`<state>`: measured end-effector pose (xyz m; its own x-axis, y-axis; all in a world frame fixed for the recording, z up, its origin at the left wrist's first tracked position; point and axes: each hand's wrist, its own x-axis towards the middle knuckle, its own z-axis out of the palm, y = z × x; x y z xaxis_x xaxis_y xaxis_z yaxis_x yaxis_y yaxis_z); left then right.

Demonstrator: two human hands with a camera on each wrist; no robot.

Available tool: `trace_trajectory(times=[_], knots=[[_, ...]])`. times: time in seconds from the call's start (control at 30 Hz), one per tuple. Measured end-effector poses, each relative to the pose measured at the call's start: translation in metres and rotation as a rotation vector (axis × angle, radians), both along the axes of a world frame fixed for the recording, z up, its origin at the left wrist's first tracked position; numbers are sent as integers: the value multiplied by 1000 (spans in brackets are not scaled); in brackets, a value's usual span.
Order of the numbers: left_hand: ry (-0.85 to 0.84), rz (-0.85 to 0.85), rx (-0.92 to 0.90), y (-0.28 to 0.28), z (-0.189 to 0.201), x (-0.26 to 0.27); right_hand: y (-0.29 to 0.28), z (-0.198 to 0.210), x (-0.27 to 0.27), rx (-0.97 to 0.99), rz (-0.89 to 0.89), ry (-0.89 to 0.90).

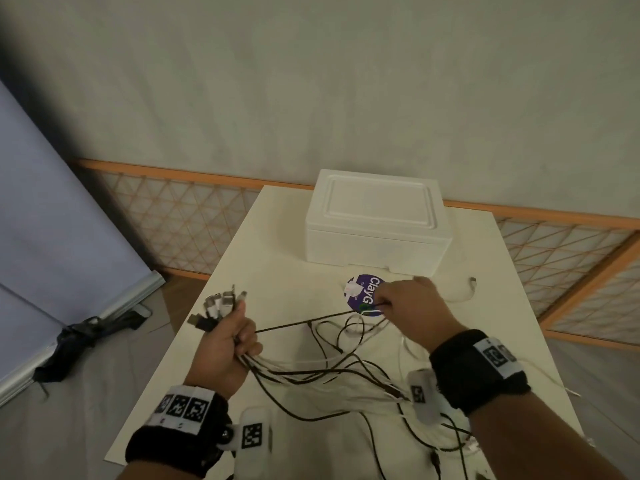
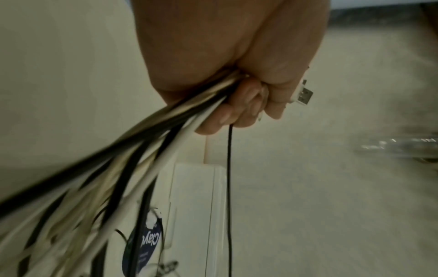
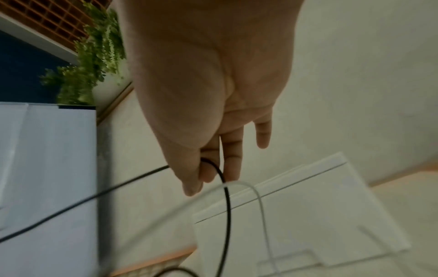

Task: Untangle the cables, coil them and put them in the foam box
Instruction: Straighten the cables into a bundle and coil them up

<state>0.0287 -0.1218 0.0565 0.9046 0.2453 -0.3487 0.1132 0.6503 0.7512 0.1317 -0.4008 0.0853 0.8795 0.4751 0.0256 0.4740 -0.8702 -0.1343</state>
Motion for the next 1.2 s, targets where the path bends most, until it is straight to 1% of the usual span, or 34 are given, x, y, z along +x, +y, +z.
trace_trajectory(times=[0.13,0.2,0.33,0.43,0.6,0.7,0.87,0.93,1.0,1.1,1.2], knots=[[85,83,-36,14,-19,-6,-32,3,11,45,-181,-73],[115,107,-49,17,-29,-6,-43,4,13,102,-265,-102],[173,147,-51,22,-43,-2,-54,1,17,376,-436,16],[203,175,-38,24,-48,-1,-56,1,16,500,-480,68],[245,198,-7,28,-54,1,-60,5,16,521,-511,12],[281,224,-17,35,-63,1,-68,9,16,452,-536,-1],[340,280,-42,45,-74,-1,-74,17,13,369,-622,50],[346,292,-35,42,-72,-1,-70,20,10,349,-549,145],[316,235,-2,33,-62,3,-60,21,6,337,-402,332],[215,17,115,2,-33,14,-37,22,-1,376,-176,541],[114,-153,239,-30,-2,23,-13,26,-9,405,-5,598]])
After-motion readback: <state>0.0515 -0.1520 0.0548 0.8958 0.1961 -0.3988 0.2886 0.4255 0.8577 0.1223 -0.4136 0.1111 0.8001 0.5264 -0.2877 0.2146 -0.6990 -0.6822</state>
